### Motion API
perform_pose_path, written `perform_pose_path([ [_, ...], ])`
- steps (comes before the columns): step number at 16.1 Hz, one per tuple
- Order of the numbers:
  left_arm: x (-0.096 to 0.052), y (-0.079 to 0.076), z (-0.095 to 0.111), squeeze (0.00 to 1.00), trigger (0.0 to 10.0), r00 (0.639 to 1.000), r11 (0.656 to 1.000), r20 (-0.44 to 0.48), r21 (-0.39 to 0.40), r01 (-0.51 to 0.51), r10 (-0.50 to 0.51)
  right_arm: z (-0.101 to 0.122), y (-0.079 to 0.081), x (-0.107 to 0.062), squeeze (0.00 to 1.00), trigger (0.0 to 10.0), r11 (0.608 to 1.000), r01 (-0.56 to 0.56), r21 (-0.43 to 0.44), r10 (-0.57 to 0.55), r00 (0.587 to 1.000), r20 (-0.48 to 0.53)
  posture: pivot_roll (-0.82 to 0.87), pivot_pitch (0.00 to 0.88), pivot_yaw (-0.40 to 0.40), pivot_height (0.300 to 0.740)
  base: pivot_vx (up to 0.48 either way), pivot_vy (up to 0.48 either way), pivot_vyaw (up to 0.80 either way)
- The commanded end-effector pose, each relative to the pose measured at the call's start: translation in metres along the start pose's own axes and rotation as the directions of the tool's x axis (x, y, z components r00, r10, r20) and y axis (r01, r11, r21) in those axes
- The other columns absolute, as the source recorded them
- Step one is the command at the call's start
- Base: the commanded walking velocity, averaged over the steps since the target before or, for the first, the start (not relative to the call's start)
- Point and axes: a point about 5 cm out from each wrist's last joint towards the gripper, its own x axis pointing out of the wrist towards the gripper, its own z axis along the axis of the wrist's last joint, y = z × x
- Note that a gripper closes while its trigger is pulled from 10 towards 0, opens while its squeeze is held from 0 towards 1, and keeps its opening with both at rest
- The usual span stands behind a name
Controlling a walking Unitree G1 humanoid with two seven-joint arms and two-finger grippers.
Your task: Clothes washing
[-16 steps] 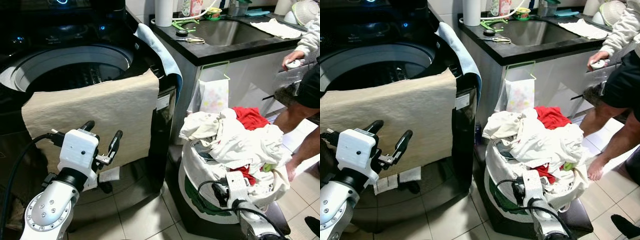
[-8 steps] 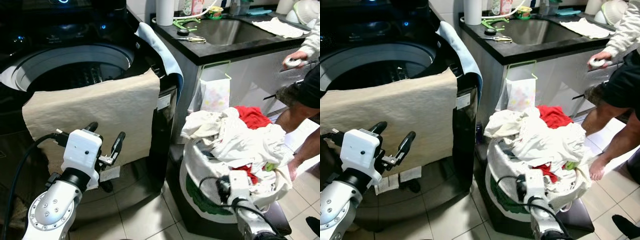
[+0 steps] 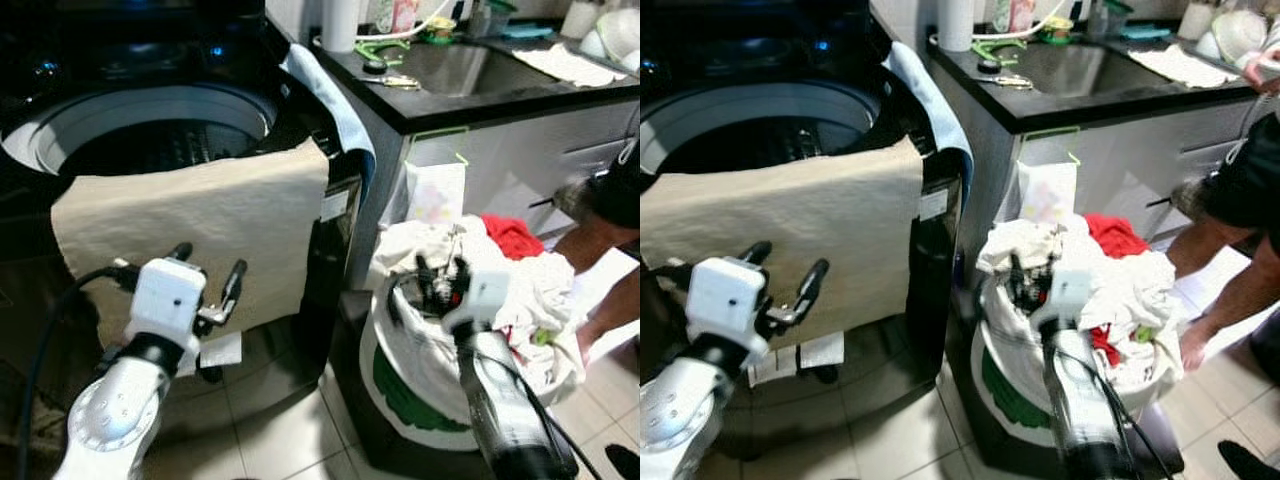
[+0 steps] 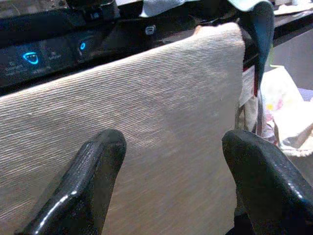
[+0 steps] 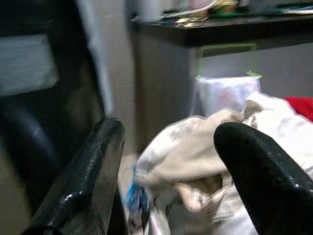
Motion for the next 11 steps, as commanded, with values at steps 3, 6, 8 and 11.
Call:
perform_pose_path([
  [3, 0.010, -0.008, -0.002, 0.00, 10.0, 0.999, 1.000, 0.034, -0.010, 0.003, -0.002, 0.045, 0.009, -0.019, 0.00, 10.0, 0.996, -0.085, -0.031, 0.089, 0.983, 0.159, 0.18, 0.000, -0.049, 0.740, 0.000, 0.000, 0.00],
  [6, 0.017, -0.009, -0.006, 0.00, 10.0, 0.999, 1.000, 0.050, -0.022, -0.009, 0.010, 0.061, 0.017, -0.034, 0.00, 10.0, 0.993, -0.107, -0.055, 0.115, 0.974, 0.195, 0.15, 0.000, -0.037, 0.740, 0.000, 0.000, 0.00],
  [8, 0.020, -0.010, -0.009, 0.00, 10.0, 0.999, 1.000, 0.051, -0.024, -0.011, 0.012, 0.063, 0.011, -0.037, 0.00, 10.0, 0.994, -0.088, -0.057, 0.097, 0.979, 0.180, 0.14, 0.000, -0.031, 0.740, 0.000, 0.000, 0.00],
  [11, 0.023, -0.013, -0.009, 0.00, 10.0, 0.998, 1.000, 0.063, -0.021, 0.007, -0.006, 0.086, 0.016, -0.033, 0.00, 10.0, 0.998, -0.057, -0.027, 0.062, 0.971, 0.230, 0.13, 0.000, -0.007, 0.740, 0.000, 0.000, 0.00],
])
